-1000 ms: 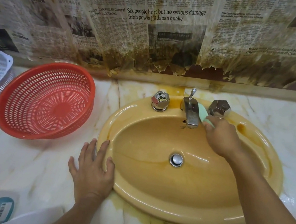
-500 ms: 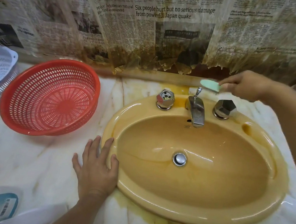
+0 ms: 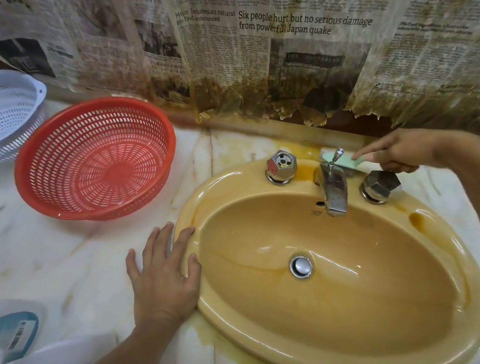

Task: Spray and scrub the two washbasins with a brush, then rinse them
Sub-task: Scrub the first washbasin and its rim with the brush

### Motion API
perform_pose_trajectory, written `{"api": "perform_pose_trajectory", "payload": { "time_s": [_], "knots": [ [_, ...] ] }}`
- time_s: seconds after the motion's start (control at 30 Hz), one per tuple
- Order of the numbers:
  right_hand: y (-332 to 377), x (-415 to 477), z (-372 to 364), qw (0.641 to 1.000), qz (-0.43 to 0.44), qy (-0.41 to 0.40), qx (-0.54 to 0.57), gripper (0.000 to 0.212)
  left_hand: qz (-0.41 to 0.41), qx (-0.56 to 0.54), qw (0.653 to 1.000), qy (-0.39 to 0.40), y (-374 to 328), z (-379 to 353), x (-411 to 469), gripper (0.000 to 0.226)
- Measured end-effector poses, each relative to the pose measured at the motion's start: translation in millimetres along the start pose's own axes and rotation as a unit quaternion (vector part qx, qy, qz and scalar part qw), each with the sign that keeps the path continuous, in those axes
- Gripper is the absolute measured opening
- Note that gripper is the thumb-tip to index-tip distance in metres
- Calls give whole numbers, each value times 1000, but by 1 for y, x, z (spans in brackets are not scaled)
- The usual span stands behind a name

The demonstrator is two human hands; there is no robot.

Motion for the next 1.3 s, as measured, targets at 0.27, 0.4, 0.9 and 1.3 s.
{"api": "perform_pose_trajectory", "payload": {
  "time_s": [0.27,0.4,0.9,1.3],
  "knots": [
    [38,-18,-36,987,44,-146,-46,33,3,5,1000,9,0,1,1,59],
    [5,-61,-46,975,26,-215,48,21,3,8,1000,9,-1,1,2,59],
    [-8,-64,-130,973,131,-183,55,23,3,-4,1000,1,-2,3,3,57],
    [-13,-54,-130,968,121,-216,30,20,8,-14,1000,1,1,1,4,57]
  ]
}}
Point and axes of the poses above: each hand's wrist, its own x-axis towards the middle knuckle, its own z-axis out of the back of the hand, y = z × x, the point moved 6 cm from there along x, towards the middle knuckle, and after that the axes turned 3 degrees about x, right-handed, at the moved point
